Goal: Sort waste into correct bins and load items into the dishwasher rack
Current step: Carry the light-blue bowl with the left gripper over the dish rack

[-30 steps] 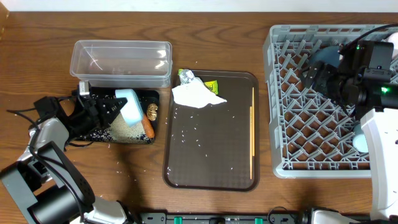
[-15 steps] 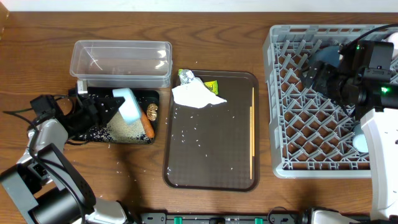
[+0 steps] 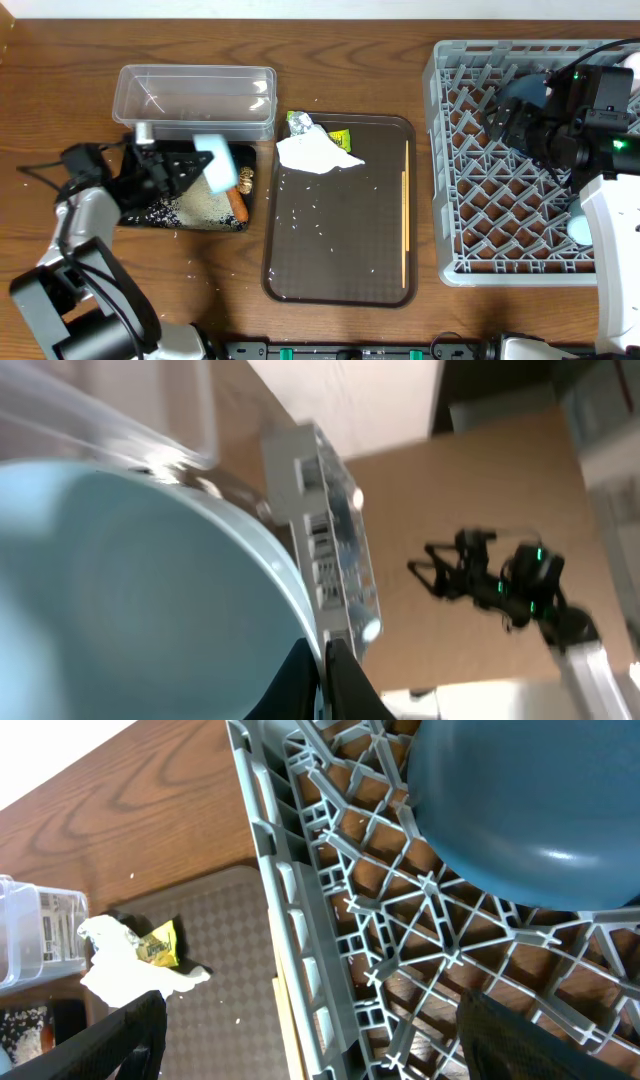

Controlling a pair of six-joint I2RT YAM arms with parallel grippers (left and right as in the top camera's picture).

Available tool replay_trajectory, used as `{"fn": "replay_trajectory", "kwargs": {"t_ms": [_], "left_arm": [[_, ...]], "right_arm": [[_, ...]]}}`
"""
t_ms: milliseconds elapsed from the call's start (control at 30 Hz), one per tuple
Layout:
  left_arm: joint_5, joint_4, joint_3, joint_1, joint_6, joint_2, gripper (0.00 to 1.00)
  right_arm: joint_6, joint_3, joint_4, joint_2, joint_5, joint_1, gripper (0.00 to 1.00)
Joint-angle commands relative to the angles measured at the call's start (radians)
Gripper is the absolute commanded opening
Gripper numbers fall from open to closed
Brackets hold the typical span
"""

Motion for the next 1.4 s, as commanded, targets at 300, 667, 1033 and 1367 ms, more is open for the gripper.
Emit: {"fn": "replay_trajectory", "kwargs": {"t_ms": [300,667,1033,1367], "left_arm": [[-0.179,0.838,0.051,-0.557,-0.689,-0.110,0.06],[-0.668,1.335,0.051,-0.946,-1.120,0.049,0.06],[-0.743,1.619,0.250,-1.093,-1.455,0.399,0.06],[-0.758,1.580,0.433,-1.181,-1.466,0.435,0.06]], "right_arm": [[-0.014,0.010,-0.004,0.005,-0.007,0.004,0.84],[-0.036,0.010,-0.007,0.005,0.004,0.003,0.85],[-0.035,0.010,-0.025,0.005,0.004,0.003,0.85],[-0.036,0.010,-0.036,0.005,0.005,0.003,0.85]]}}
